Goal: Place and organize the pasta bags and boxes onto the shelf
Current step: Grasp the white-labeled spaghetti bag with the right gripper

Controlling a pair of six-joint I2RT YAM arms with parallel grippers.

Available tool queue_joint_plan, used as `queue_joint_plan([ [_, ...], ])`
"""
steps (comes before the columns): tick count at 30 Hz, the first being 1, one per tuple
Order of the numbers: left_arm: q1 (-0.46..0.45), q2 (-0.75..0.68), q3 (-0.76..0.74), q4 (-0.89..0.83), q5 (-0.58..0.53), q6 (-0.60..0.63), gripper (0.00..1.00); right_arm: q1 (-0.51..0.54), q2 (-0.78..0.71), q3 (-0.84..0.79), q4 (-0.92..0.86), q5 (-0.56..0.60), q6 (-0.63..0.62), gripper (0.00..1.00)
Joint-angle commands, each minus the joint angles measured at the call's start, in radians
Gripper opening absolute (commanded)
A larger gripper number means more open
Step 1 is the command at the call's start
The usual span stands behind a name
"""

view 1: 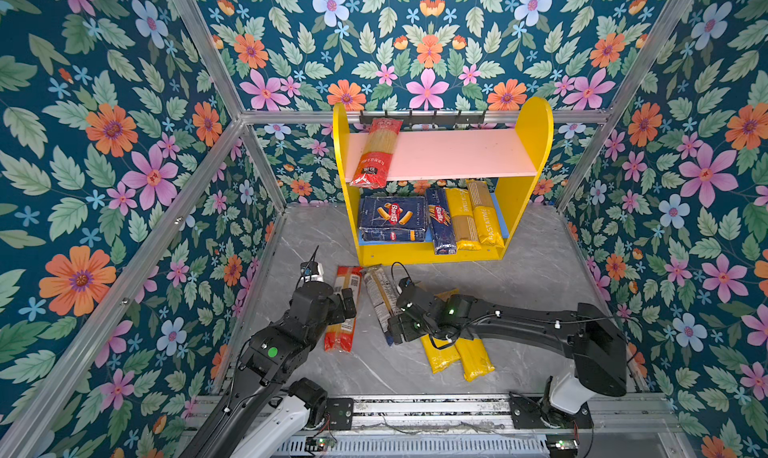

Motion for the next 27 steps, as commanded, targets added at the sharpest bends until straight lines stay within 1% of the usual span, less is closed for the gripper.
queue_joint_plan([
  [1, 0.001, -0.005, 0.014, 0.000, 0.003, -0.010, 1.00, 0.001, 0.069, 0.030, 0.032, -0.038, -0.013, 0.99],
  [6, 0.001, -0.011, 0.022, 0.000, -0.001, -0.001, 1.00, 0.005, 0.168, 0.075, 0.047, -0.023, -0.033, 0.99],
  [13, 0.001, -0.018, 0.039, 0.002, -0.006, 0.012, 1.00, 0.005, 0.278, 0.143, 0.012, 0.015, -0.042, 0.99],
  [22, 0.001, -0.035, 0.062, 0.006, -0.006, 0.028, 1.00, 0.005, 0.331, 0.169, -0.020, 0.109, -0.037, 0.99],
  [27, 0.001, -0.039, 0.068, 0.008, -0.008, 0.036, 1.00, 0.004, 0.362, 0.193, -0.049, 0.140, -0.034, 0.99],
])
